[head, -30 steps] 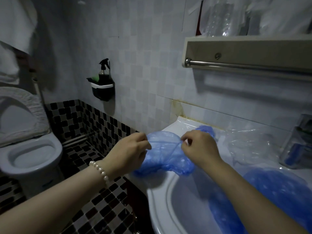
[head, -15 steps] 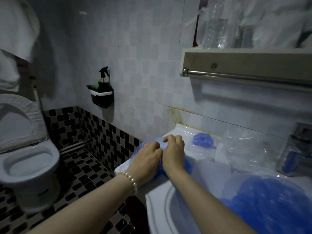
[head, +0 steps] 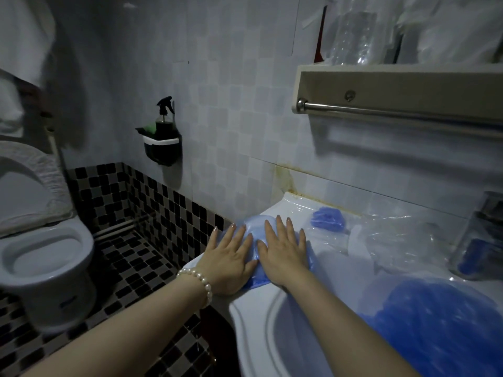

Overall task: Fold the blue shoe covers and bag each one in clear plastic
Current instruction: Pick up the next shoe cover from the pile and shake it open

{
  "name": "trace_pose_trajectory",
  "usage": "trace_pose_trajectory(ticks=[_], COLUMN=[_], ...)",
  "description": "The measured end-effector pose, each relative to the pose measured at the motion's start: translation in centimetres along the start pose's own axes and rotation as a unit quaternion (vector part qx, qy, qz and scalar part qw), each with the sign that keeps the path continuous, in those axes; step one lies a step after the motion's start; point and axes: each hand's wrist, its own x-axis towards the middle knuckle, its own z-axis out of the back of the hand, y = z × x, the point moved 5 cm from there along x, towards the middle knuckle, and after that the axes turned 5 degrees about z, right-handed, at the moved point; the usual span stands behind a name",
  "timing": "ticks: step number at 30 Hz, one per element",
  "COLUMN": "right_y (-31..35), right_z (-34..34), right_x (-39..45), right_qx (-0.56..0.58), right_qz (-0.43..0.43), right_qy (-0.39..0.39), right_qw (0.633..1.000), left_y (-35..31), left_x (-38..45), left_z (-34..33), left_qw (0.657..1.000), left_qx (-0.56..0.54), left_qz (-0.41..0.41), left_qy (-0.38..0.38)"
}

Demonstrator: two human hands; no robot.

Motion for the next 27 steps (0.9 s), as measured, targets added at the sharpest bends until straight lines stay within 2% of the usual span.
trace_pose_trajectory(ticks=[7,12,22,25,27], right_y=[-0.4,-0.7,-0.7,-0.7,-0.7], right_z=[-0.5,-0.8,-0.9,-1.0,-0.9], right_x=[0.1,0.3,0.2,0.2,0.2], right_qx=[-0.015,0.003,0.001,-0.001,0.006], right_qz=[0.015,0.013,0.013,0.025,0.045], right_qy=[0.059,0.091,0.088,0.086,0.074], right_qw=[0.998,0.996,0.996,0.996,0.996], left_y=[-0.4,-0.4,-0.3,-0.4,-0.2], left_x=[-0.4,-0.5,-0.4,-0.6,-0.7], left_z=[0.5,0.6,0.7,1.1,1.8], left_qw=[0.997,0.997,0.996,0.996,0.987], left_qx=[0.004,0.007,-0.022,-0.050,-0.153], left_qz=[0.006,0.001,0.003,0.003,0.005], left_qy=[0.072,0.071,0.083,0.079,0.055])
